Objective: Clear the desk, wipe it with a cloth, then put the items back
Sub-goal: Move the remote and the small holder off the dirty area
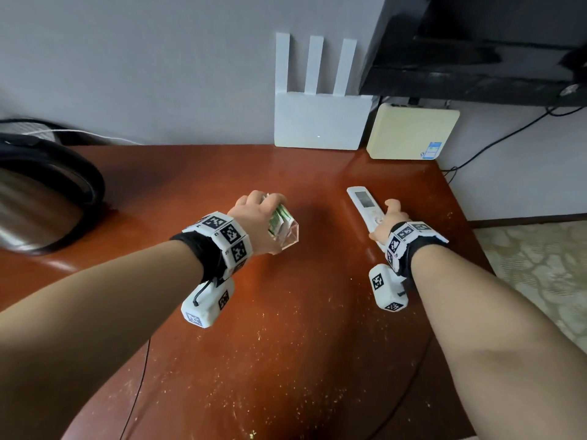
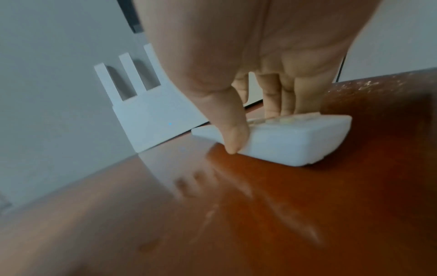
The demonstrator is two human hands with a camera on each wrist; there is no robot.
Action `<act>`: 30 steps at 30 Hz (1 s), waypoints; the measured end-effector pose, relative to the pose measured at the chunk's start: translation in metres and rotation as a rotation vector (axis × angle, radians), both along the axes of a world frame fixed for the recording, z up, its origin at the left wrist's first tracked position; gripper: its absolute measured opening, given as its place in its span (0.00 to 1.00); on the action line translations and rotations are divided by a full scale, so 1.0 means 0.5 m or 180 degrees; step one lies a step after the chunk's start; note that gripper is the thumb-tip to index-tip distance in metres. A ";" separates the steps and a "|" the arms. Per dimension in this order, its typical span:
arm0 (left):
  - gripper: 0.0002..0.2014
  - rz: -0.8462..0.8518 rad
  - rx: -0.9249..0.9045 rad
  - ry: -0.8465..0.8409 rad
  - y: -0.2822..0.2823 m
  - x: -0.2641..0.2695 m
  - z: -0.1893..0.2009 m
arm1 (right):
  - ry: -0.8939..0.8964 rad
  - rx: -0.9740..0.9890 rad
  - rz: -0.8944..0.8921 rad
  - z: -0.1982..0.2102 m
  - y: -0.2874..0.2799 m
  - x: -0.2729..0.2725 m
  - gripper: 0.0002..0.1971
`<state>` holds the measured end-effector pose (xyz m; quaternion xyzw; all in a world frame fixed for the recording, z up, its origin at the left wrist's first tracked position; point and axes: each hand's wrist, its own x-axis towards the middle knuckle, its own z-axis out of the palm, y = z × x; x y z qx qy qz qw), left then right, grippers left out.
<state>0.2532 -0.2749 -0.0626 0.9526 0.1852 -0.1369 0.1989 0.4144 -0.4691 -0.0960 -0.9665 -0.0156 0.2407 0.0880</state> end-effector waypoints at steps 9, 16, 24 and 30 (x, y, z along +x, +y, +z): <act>0.42 -0.0110 0.0071 -0.0120 0.080 -0.113 0.069 | -0.0124 0.0218 0.0574 0.097 0.099 -0.134 0.41; 0.41 -0.0079 0.0148 -0.0088 0.195 -0.290 0.112 | 0.0076 0.0057 0.1472 0.136 0.218 -0.293 0.44; 0.39 0.0279 0.0463 0.0269 0.360 -0.539 0.125 | 0.0086 -0.0223 0.2594 0.139 0.418 -0.501 0.38; 0.40 0.0433 0.0684 0.0595 0.436 -0.673 0.098 | -0.0064 -0.0078 0.3111 0.104 0.561 -0.612 0.34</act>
